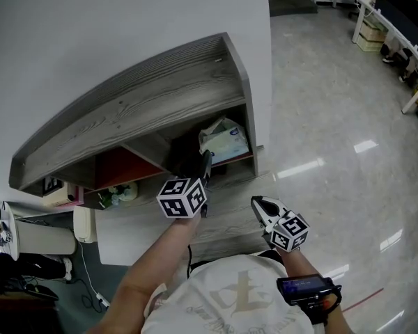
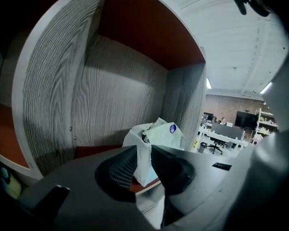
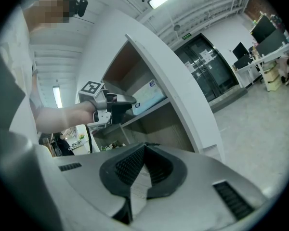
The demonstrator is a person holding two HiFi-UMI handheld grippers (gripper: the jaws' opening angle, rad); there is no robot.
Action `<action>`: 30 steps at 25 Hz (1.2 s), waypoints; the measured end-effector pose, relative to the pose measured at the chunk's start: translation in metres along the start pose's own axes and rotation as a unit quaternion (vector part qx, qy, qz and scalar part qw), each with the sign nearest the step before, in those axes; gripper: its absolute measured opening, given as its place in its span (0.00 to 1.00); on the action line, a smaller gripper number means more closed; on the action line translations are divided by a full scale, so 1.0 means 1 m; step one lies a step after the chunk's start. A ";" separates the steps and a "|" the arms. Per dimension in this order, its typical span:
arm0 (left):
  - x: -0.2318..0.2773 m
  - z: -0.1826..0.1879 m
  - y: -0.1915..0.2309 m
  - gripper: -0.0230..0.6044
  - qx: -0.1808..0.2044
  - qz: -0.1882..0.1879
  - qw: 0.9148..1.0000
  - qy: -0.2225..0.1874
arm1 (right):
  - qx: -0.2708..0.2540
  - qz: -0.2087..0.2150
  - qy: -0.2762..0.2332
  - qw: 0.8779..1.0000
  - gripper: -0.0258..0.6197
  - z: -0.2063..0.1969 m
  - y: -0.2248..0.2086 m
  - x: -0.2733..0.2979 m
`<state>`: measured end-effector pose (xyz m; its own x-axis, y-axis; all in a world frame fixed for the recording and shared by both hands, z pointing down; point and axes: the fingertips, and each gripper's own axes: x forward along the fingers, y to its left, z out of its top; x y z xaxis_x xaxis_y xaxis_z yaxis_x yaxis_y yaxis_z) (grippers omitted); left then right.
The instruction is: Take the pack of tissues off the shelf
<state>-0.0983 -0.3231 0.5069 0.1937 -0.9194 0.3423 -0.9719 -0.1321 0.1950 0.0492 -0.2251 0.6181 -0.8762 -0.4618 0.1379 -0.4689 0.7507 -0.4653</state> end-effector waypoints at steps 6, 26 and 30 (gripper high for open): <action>-0.012 0.004 0.006 0.14 0.003 -0.003 1.000 -0.018 | -0.004 0.009 0.010 1.000 0.05 -0.004 0.007 0.010; -0.032 0.023 0.022 0.11 -0.013 0.014 0.997 -0.077 | -0.024 0.013 0.015 1.000 0.05 0.004 0.008 0.017; -0.041 0.030 0.021 0.11 -0.016 0.013 0.996 -0.091 | -0.031 0.017 0.016 0.999 0.05 0.008 0.014 0.018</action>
<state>-0.1310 -0.2995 0.4693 0.1383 -0.9746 0.1761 -0.9711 -0.0985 0.2176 0.0283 -0.2266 0.6074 -0.8941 -0.4213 0.1518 -0.4445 0.7936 -0.4154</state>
